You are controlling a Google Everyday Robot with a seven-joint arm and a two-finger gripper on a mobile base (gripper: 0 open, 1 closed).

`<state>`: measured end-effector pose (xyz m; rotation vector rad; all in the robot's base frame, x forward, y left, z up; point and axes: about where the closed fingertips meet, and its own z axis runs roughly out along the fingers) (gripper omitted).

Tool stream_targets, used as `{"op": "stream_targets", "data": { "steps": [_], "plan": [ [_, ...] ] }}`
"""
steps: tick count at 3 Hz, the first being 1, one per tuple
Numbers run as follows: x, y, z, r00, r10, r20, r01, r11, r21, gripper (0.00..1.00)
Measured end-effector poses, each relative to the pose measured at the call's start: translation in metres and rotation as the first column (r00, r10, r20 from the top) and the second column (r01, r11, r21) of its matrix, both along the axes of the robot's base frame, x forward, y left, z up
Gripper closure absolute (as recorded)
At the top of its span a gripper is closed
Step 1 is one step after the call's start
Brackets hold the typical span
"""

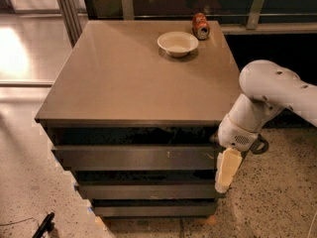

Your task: Open top drawer

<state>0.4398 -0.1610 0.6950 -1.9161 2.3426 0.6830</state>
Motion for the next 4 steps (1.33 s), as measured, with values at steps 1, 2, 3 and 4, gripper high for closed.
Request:
{"op": "stream_targets", "data": {
  "steps": [1,2,3,4],
  "plan": [
    [-0.007,0.000,0.000,0.9997,0.015,-0.018,-0.015,1.000,-0.003,0.00],
    [-0.044,-0.014,0.011,0.9984,0.023,-0.051,-0.023,1.000,0.004,0.00],
    [-0.029,-0.015,0.017,0.9997,0.007,-0.022,-0.007,1.000,-0.001,0.00],
    [-0.028,-0.014,0.015,0.9997,0.009,-0.024,-0.009,1.000,0.000,0.00]
  ]
}}
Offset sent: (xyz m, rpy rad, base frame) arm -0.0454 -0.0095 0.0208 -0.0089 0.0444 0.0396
